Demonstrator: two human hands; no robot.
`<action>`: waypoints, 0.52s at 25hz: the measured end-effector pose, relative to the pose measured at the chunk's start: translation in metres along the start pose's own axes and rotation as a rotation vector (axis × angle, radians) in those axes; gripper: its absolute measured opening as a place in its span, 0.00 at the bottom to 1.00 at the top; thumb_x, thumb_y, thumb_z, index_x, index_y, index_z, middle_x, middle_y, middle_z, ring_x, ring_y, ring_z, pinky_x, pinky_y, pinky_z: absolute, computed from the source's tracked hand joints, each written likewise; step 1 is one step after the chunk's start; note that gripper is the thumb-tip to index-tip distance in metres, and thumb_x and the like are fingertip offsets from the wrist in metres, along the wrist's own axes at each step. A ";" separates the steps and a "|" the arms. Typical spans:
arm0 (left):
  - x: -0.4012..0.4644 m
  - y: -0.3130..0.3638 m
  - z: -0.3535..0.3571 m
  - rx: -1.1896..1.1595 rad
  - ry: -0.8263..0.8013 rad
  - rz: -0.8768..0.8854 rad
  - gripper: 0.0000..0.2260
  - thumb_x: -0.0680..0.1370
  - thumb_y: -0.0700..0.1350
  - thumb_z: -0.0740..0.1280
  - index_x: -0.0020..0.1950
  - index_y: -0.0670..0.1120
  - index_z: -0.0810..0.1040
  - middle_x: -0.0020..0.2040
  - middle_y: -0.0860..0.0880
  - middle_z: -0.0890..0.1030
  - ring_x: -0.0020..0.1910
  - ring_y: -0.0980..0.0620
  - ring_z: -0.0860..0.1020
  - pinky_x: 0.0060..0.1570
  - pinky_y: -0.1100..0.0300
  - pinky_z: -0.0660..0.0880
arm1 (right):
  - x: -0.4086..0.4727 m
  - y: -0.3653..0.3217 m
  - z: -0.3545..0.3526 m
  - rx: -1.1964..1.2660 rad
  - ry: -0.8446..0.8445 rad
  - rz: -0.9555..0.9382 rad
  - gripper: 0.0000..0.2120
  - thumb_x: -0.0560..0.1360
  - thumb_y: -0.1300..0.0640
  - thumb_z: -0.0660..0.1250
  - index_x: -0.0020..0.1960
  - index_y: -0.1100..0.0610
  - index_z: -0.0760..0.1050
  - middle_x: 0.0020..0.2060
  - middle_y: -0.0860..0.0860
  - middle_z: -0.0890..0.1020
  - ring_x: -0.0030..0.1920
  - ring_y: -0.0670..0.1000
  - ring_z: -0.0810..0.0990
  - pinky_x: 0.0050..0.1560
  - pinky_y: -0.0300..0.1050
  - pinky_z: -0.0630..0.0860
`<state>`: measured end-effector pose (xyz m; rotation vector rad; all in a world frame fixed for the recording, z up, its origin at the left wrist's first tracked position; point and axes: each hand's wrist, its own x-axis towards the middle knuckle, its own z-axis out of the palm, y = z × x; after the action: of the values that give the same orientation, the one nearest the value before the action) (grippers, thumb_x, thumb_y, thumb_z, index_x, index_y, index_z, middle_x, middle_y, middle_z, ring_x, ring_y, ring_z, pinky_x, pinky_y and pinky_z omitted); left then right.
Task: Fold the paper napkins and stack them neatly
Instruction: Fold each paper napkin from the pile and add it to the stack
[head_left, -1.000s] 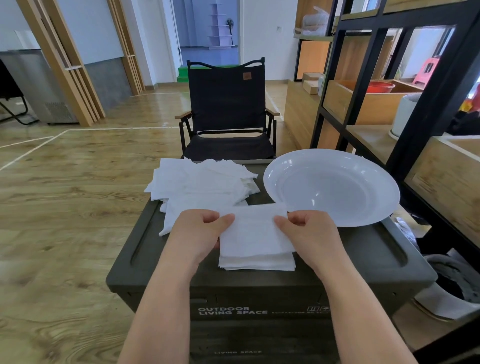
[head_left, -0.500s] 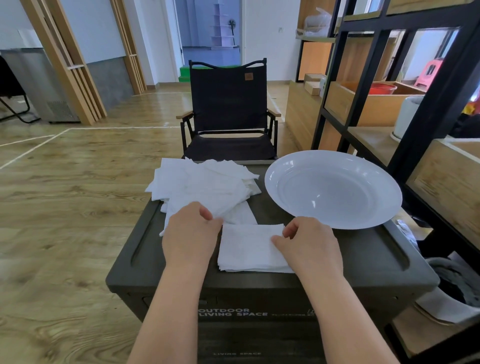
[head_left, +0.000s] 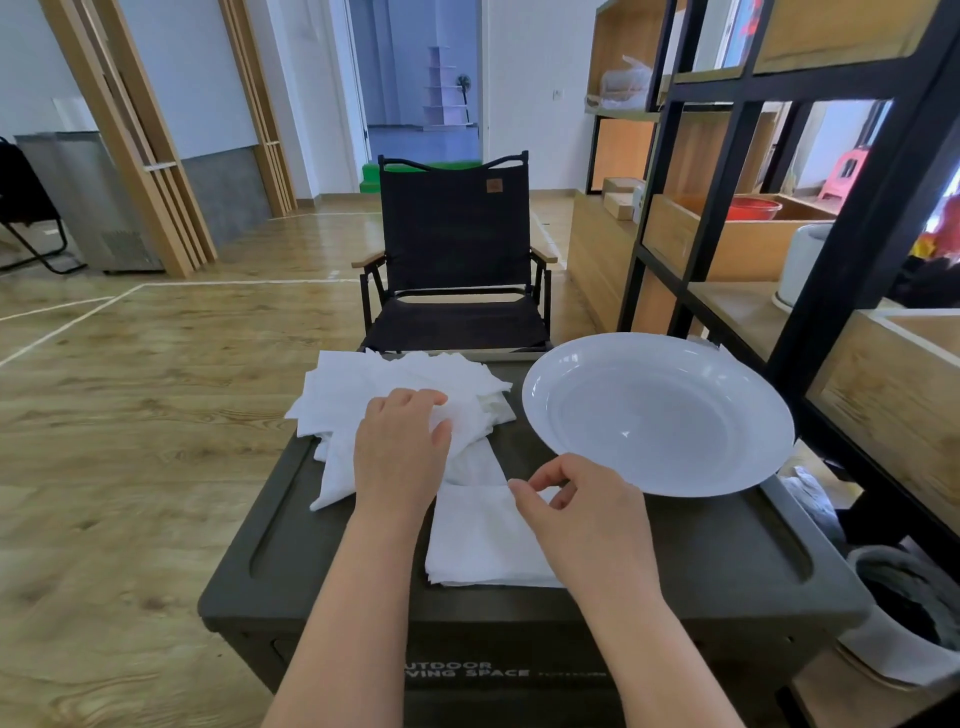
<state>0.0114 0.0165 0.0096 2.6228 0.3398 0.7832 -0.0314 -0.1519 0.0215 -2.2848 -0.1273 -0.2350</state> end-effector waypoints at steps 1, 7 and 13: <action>0.000 0.000 0.001 0.002 -0.001 -0.003 0.14 0.78 0.46 0.64 0.63 0.50 0.77 0.62 0.50 0.78 0.59 0.49 0.72 0.56 0.59 0.69 | 0.000 0.000 0.001 0.009 -0.001 -0.002 0.07 0.72 0.44 0.69 0.42 0.46 0.74 0.29 0.42 0.72 0.32 0.42 0.73 0.35 0.26 0.64; 0.009 -0.008 0.008 -0.067 0.083 -0.076 0.10 0.79 0.45 0.63 0.55 0.47 0.82 0.53 0.47 0.83 0.52 0.47 0.76 0.48 0.60 0.67 | 0.002 0.000 0.003 0.019 -0.011 -0.019 0.07 0.72 0.43 0.68 0.43 0.45 0.75 0.29 0.41 0.72 0.32 0.42 0.74 0.38 0.25 0.65; 0.000 -0.001 -0.017 -0.213 0.241 -0.029 0.05 0.77 0.44 0.64 0.47 0.46 0.79 0.46 0.50 0.82 0.50 0.48 0.76 0.48 0.57 0.70 | 0.001 -0.004 0.001 0.082 -0.007 0.000 0.07 0.72 0.45 0.69 0.46 0.47 0.76 0.32 0.41 0.74 0.34 0.41 0.74 0.37 0.26 0.68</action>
<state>0.0020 0.0222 0.0224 2.3257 0.3384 1.0670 -0.0312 -0.1487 0.0242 -2.2042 -0.1388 -0.2175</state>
